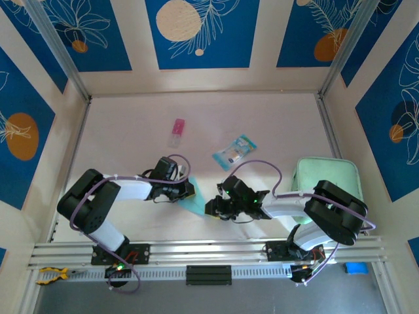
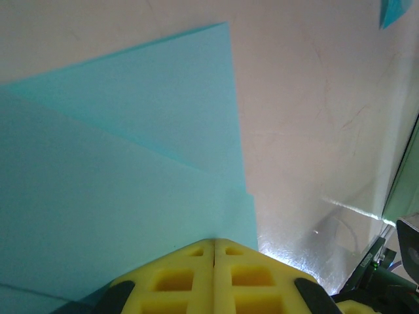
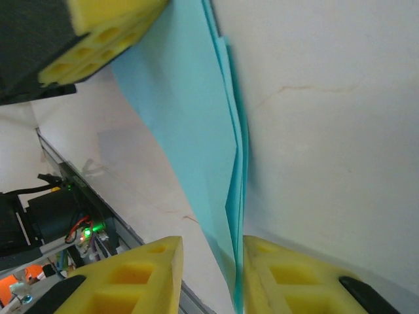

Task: Fold a paper plane with a square sheet of paper (pick it up from the middle)
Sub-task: Turn over the paper at the center of the table.

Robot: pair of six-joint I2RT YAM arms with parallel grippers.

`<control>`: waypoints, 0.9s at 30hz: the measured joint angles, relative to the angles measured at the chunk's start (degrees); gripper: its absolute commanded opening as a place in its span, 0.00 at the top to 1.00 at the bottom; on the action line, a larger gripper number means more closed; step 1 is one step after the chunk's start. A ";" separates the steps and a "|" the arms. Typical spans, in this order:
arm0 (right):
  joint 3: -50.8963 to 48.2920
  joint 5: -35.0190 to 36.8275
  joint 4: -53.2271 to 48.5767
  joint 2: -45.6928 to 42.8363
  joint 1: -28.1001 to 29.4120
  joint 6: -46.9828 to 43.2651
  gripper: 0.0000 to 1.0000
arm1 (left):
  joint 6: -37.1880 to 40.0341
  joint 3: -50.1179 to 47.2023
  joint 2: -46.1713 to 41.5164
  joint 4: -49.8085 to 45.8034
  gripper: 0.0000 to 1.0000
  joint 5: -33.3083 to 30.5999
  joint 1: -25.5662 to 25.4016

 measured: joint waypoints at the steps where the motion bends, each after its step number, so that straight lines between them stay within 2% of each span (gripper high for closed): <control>1: -0.11 -0.22 0.55 0.02 -0.20 0.00 0.70 | -0.15 -0.02 -0.02 0.07 0.98 0.00 0.00; 6: -0.35 -0.92 2.43 0.81 -0.85 -0.02 0.74 | -0.35 -0.17 -0.09 0.28 0.98 0.00 0.00; 16: -1.53 -1.49 3.72 1.20 -1.55 0.13 0.91 | -0.79 -0.50 -0.85 -0.17 0.95 -0.24 0.09; 19: -1.77 -1.53 3.76 1.18 -1.60 -0.07 0.94 | -1.22 -0.79 -1.77 -0.94 0.90 -0.68 0.13; 22: -2.10 -1.64 3.80 0.85 -1.60 -0.55 0.95 | -1.75 -1.16 -4.28 -2.08 0.81 -1.77 0.13; 27: -2.75 -0.70 1.20 -3.19 -1.53 -3.32 0.95 | -0.96 -1.40 -13.62 -6.80 0.68 -6.27 0.24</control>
